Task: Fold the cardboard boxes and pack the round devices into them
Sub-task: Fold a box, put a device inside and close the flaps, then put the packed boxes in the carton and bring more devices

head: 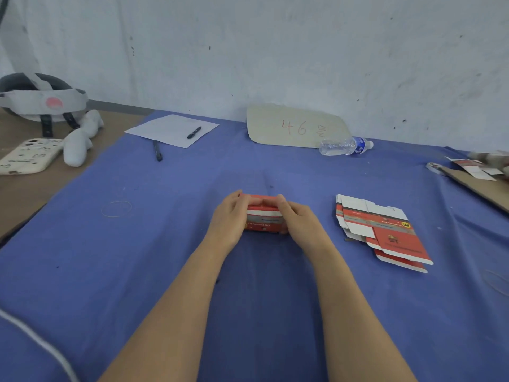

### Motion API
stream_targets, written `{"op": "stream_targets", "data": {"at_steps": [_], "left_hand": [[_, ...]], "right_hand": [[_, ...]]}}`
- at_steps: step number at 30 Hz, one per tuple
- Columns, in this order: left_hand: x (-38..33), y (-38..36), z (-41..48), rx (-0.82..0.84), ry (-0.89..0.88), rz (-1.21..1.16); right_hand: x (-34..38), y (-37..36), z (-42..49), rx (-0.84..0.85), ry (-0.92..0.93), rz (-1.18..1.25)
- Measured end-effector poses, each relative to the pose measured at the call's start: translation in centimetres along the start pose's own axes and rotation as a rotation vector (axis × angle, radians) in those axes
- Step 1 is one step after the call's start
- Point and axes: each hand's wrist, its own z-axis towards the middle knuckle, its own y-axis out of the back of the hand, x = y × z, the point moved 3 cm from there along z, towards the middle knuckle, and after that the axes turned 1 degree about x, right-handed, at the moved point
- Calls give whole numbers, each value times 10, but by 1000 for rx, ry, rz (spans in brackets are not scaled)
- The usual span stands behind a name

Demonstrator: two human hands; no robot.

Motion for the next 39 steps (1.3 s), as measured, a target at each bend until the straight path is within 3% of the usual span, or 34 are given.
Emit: {"op": "stream_targets", "data": {"at_steps": [3,13,16,20,23,26,29,32,35,37,39], "left_hand": [[1,-1,-3,-47,-42,134],[0,-11,-6,-43,196,148],[-17,-15,-22,-62,106,-50],[-74,-53,-39,-34,-96,-236],[-134,-123,-55,124,-187,-319],[-194,-219,-98,369,-166,-501],[-244,-311,-167,616,-192,-435],[-278,-377,-246,907,-273,-327],[-296,-416,-302,1173,-262,-134],[-300,-426,-314,1211,-218,-118],[-302,-425,-309,1186,-187,-208]], "right_hand": [[1,-6,0,-48,-32,-19],[8,-21,-4,-164,-188,-163],[17,-20,-24,-232,-150,120],[35,29,-68,-456,-66,460],[54,111,-117,-755,32,368],[68,198,-196,-1091,37,248],[77,267,-292,-1366,-45,12],[78,317,-379,-1521,-302,-286],[79,337,-435,-1635,-626,-416],[82,337,-448,-1674,-657,-468],[85,331,-442,-1687,-535,-503]]}}
